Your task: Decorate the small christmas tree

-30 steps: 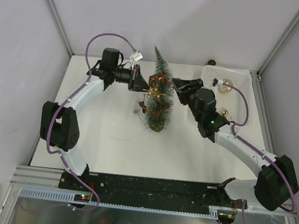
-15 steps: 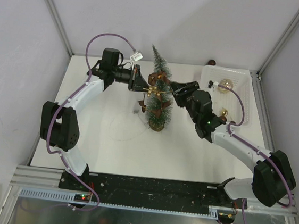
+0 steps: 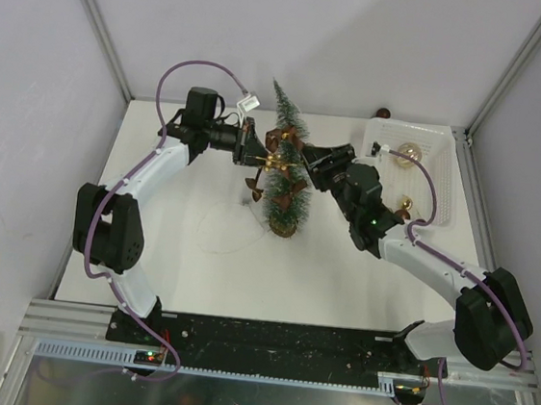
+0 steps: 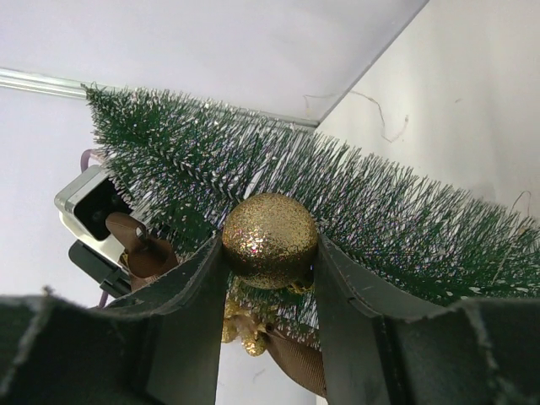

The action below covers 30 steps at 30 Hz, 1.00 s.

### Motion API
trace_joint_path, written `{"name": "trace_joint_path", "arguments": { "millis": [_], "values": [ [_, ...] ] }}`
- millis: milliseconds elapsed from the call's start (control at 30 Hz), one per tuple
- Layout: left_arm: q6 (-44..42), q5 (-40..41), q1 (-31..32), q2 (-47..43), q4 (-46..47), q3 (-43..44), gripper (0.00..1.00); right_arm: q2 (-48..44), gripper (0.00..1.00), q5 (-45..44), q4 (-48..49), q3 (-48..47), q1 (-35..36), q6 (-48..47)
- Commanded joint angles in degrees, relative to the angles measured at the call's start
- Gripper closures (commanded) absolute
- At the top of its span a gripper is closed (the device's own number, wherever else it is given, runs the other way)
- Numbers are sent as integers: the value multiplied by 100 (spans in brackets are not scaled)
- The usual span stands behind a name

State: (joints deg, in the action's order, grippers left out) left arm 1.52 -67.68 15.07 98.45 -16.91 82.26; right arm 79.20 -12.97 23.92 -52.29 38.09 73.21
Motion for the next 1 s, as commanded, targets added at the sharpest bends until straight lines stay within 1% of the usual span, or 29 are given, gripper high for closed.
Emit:
{"name": "trace_joint_path", "arguments": {
  "millis": [0,67,167,367,433,633,767,833,967],
  "values": [
    [-42,-56,84,-290,94,57,100,-180,92,9,-118,30,33,-236],
    [-59,-42,84,-318,98,30,100,-283,89,-11,-237,146,-7,-279],
    [-55,-41,84,-320,92,19,100,-400,82,-18,-366,318,-102,-313],
    [-9,-29,84,-336,91,47,100,-460,68,43,-581,364,-151,-430],
    [3,-20,84,-345,91,52,100,-492,65,34,-612,363,-163,-470],
    [9,8,85,-381,96,47,100,-571,60,20,-769,361,-199,-611],
    [8,29,85,-374,94,41,100,-663,50,30,-961,363,-266,-755],
    [-4,32,84,-354,96,42,100,-716,42,40,-1008,361,-310,-850],
    [1,27,84,-323,96,44,100,-744,38,117,-1090,363,-402,-911]
  ]
}}
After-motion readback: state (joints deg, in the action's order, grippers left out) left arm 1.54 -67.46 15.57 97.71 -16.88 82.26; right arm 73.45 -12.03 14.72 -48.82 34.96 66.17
